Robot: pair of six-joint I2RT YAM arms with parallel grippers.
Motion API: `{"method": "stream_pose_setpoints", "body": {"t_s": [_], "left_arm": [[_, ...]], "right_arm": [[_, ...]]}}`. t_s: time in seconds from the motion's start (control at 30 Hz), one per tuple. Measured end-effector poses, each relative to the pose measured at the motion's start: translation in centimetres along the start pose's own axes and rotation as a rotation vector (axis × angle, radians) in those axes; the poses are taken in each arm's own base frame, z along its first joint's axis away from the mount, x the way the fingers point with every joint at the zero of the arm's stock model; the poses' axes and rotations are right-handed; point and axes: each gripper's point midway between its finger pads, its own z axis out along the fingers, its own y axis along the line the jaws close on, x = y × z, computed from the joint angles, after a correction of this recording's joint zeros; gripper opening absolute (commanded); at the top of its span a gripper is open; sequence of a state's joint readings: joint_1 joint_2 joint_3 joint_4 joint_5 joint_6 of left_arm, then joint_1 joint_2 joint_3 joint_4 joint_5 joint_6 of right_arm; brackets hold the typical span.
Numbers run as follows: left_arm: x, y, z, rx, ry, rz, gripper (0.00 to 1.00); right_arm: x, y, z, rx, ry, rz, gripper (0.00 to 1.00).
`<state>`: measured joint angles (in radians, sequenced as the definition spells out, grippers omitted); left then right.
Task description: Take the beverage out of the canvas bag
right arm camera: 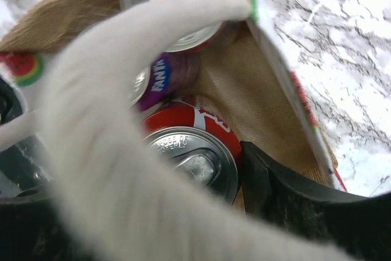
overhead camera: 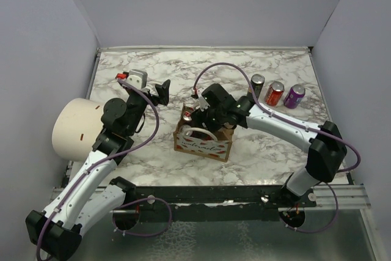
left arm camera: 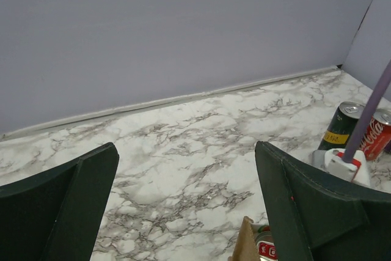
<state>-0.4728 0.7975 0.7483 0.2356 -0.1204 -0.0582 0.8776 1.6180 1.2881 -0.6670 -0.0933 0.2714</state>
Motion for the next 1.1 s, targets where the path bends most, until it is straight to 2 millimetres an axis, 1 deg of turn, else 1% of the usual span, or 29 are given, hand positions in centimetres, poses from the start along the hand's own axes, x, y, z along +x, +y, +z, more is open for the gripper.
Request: {"method": "stream_pose_setpoints", "body": {"t_s": [0.17,0.27,0.37,0.53,0.63,0.73,0.83,0.87,0.97,1.1], "left_arm": [[1.0,-0.7,0.4,0.034,0.022,-0.018,0.98],[1.8,-1.9,0.4,0.099,0.035,-0.035,0.98],[2.5,-3.5,0.1,0.186,0.052,-0.050,0.98],[3.3,-5.2,-1.1,0.291,0.085,-0.061,0.99],[3.7,-6.2,-2.2,0.353,0.118,-0.066,0.99],[4.5,-7.6,-3.5,0.442,0.164,-0.076,0.99],[5.7,-9.1,-4.9,0.545,0.209,-0.086,0.98],[6.4,-9.7,-5.3,0.586,0.236,-0.092,0.97],[8.0,-10.9,-5.6,0.668,0.291,-0.104,0.88],[10.8,-12.1,-5.7,0.759,0.338,-0.105,0.87]], "right_arm": [[-0.3,1.6,-1.8,-0.114,-0.054,-0.114,0.02],[-0.5,2.6,-2.7,-0.194,-0.079,-0.200,0.02],[-0.6,3.4,-2.9,-0.262,-0.090,-0.277,0.02],[-0.4,4.0,-3.0,-0.357,-0.108,-0.366,0.02],[-0.1,4.0,-3.0,-0.395,-0.118,-0.389,0.02],[0.3,4.0,-3.4,-0.426,-0.137,-0.404,0.02],[0.7,4.0,-4.2,-0.450,-0.155,-0.414,0.02],[0.9,4.1,-4.5,-0.460,-0.160,-0.414,0.02],[1.2,4.2,-4.9,-0.485,-0.164,-0.414,0.02],[1.2,4.3,-5.0,-0.497,-0.165,-0.413,0.02]]}}
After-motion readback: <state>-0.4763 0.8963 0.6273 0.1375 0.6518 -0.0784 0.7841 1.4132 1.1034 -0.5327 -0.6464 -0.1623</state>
